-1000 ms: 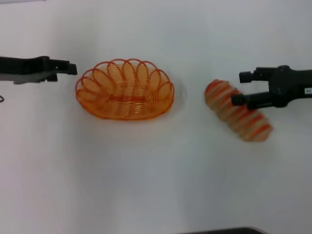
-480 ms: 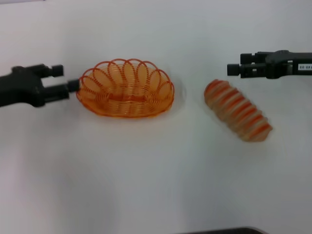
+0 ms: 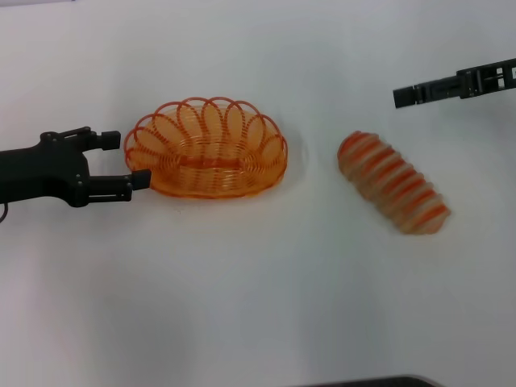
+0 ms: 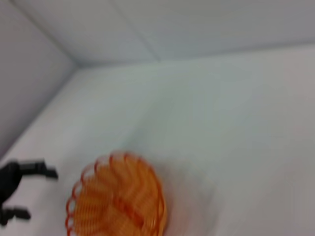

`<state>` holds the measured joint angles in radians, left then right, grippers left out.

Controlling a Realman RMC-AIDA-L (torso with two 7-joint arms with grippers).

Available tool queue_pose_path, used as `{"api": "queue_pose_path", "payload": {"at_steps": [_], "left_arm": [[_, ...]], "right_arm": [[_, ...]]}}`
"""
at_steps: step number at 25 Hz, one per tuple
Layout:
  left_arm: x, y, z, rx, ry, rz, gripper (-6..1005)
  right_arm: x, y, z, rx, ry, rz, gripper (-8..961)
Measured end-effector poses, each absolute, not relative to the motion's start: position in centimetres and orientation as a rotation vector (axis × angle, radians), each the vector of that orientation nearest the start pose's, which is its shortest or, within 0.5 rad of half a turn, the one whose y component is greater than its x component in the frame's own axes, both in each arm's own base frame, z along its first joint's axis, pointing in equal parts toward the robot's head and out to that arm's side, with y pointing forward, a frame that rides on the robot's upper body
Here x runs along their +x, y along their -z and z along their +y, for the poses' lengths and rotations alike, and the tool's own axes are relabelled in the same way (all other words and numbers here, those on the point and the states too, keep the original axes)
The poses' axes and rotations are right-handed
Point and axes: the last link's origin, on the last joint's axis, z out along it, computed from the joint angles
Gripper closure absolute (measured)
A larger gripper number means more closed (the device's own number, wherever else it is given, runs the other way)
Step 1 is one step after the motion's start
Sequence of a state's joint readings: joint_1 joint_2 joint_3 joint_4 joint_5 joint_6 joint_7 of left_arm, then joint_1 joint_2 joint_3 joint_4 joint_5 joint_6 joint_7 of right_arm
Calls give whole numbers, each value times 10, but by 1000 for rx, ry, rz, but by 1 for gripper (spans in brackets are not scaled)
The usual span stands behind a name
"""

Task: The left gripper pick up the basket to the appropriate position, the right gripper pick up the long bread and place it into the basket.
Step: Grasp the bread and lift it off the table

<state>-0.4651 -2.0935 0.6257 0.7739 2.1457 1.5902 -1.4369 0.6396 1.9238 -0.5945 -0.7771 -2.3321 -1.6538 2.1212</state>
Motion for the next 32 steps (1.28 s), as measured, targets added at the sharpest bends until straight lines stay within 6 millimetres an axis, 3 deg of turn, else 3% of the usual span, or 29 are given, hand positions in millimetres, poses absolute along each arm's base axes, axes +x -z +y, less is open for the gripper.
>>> {"api": "queue_pose_path", "payload": {"at_steps": [5, 11, 18, 32], "left_arm": [[-291, -12, 312, -2710, 536, -711, 95], [-294, -11, 308, -2706, 533, -719, 96], [-293, -7, 303, -2734, 549, -731, 95], [-290, -5, 295, -2779, 586, -739, 96]], "right_arm": [[258, -80, 366, -2573, 56, 1497, 41], [240, -56, 374, -2532, 429, 1518, 44], [228, -36, 382, -2503, 581, 1425, 48], [220, 4, 378, -2512, 716, 1311, 57]]}}
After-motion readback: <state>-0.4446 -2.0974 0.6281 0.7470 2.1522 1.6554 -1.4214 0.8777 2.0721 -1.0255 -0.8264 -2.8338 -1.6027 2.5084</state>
